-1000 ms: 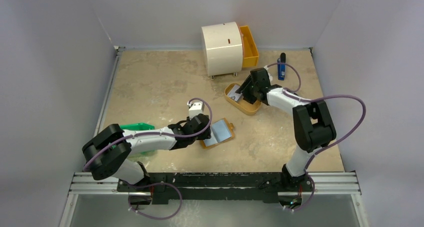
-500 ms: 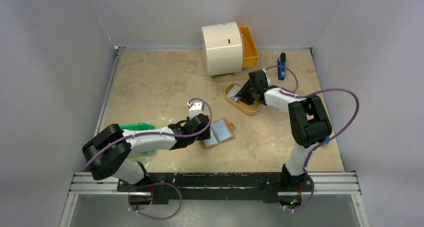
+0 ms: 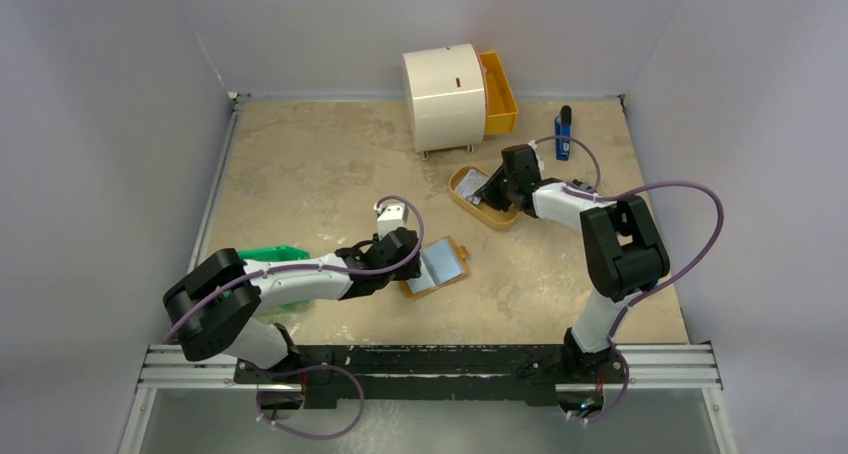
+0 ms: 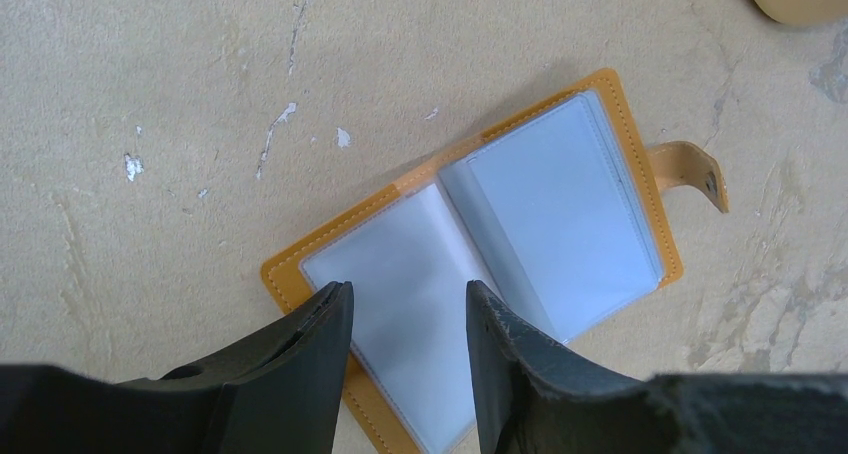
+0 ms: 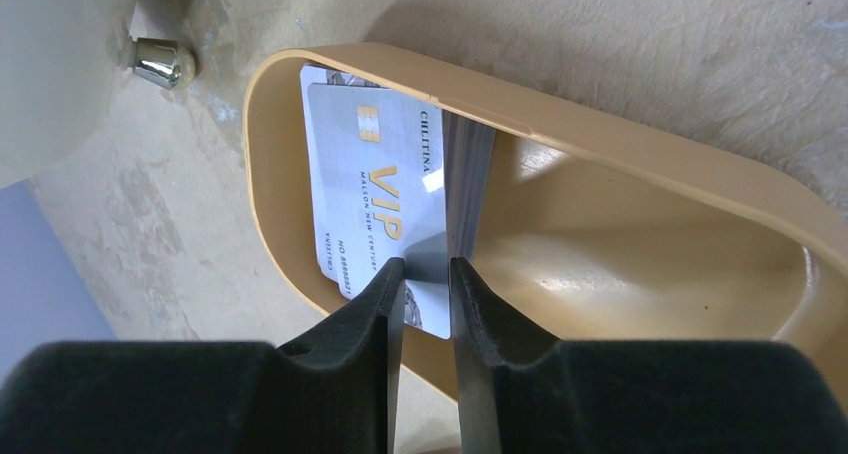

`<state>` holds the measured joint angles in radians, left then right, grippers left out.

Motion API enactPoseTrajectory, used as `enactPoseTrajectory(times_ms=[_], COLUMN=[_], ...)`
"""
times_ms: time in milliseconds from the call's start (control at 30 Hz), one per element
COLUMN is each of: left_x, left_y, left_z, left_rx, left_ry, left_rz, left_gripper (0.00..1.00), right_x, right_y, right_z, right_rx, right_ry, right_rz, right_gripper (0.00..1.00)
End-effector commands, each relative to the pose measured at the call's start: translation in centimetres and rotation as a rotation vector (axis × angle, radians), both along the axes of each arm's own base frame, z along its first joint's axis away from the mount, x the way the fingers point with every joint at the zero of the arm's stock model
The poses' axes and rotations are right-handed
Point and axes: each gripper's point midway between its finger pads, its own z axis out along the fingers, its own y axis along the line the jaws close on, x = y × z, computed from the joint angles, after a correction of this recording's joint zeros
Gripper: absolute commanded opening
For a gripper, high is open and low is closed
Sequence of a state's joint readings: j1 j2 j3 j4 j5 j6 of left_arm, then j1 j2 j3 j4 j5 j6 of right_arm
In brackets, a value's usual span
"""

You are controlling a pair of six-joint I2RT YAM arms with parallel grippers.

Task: Put the credit cards into the card holder
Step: Pick up the credit card from the storage box.

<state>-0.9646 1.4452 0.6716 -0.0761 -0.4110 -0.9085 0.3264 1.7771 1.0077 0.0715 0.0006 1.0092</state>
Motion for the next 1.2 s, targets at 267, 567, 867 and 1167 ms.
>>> enactPoseTrajectory(times_ms=[267,567,867,1167], left_x=[0.8,0.8,0.9,0.9], left_y=[-1.1,-1.3,-1.3,-1.4], left_z=[2.3,2.2,2.2,2.0], left_rx=[-0.067,-0.068,-0.065,-0.062], left_ry=[-0.038,-0.037,-0.035,-0.033], left_rz=[0.016,0.014,0.013,0.013], left_gripper=[0.44,0.44,0.44,0.44], right_x=[-0.1,0.6,0.6,0.1], right_y=[-0.8,0.8,0.6,-0.5], right_z=[1.6,2.1,1.2,1.1], right_rx=[-0.008,0.043,0.059,0.056], right_ry=[-0.037,-0.046,-0.019,-0.025], right_rz=[0.002,0.063,0.045,0.015], right_gripper=[0.25,0.40,0.40,0.25])
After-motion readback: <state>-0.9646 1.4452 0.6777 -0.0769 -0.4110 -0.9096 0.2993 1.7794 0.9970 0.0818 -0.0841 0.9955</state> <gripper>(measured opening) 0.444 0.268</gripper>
